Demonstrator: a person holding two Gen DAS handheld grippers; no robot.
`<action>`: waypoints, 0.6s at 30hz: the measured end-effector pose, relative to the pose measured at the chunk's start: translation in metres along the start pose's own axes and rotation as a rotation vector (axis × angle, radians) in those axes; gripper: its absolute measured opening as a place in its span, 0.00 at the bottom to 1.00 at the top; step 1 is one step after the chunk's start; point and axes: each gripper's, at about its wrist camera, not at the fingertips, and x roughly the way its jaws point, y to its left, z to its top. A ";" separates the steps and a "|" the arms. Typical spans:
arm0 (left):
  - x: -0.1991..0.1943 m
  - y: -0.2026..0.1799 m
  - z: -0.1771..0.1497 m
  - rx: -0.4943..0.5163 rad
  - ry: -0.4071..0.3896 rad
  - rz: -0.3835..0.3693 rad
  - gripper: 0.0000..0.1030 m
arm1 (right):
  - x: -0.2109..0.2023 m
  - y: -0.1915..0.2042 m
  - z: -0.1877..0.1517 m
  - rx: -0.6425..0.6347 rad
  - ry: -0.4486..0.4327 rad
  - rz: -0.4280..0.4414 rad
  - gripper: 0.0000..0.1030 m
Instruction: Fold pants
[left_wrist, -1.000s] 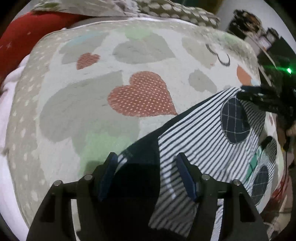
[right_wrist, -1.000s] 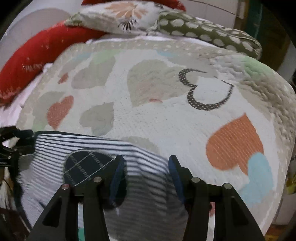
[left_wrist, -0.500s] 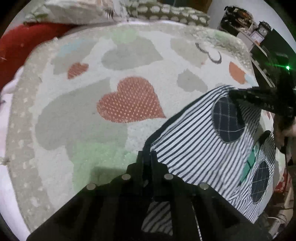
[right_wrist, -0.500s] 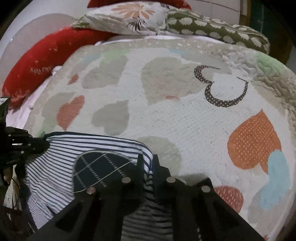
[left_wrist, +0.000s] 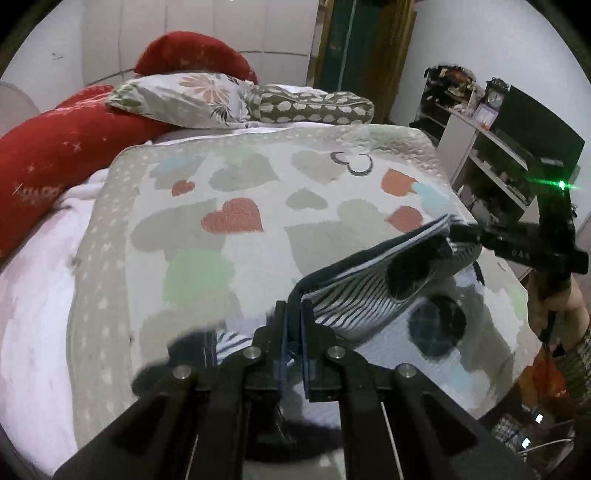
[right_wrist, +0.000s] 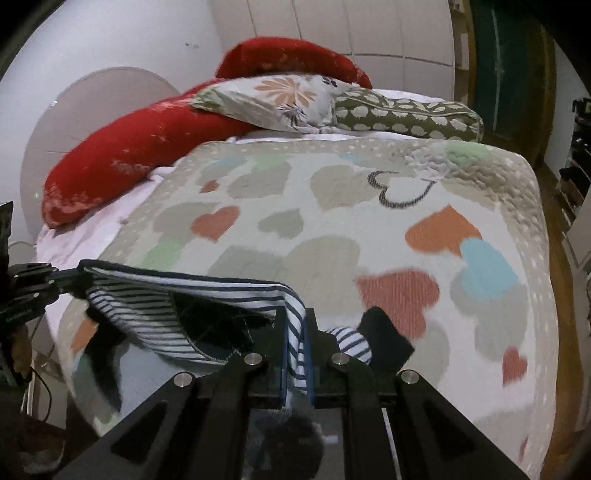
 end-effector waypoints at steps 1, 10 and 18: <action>-0.005 -0.004 -0.013 -0.004 -0.006 0.004 0.06 | -0.002 0.002 -0.010 0.005 -0.003 0.009 0.07; 0.025 -0.016 -0.113 -0.107 0.108 0.066 0.09 | -0.005 -0.014 -0.121 0.196 0.053 0.069 0.09; -0.017 0.006 -0.129 -0.195 0.049 0.015 0.33 | -0.056 -0.047 -0.122 0.348 -0.095 -0.013 0.40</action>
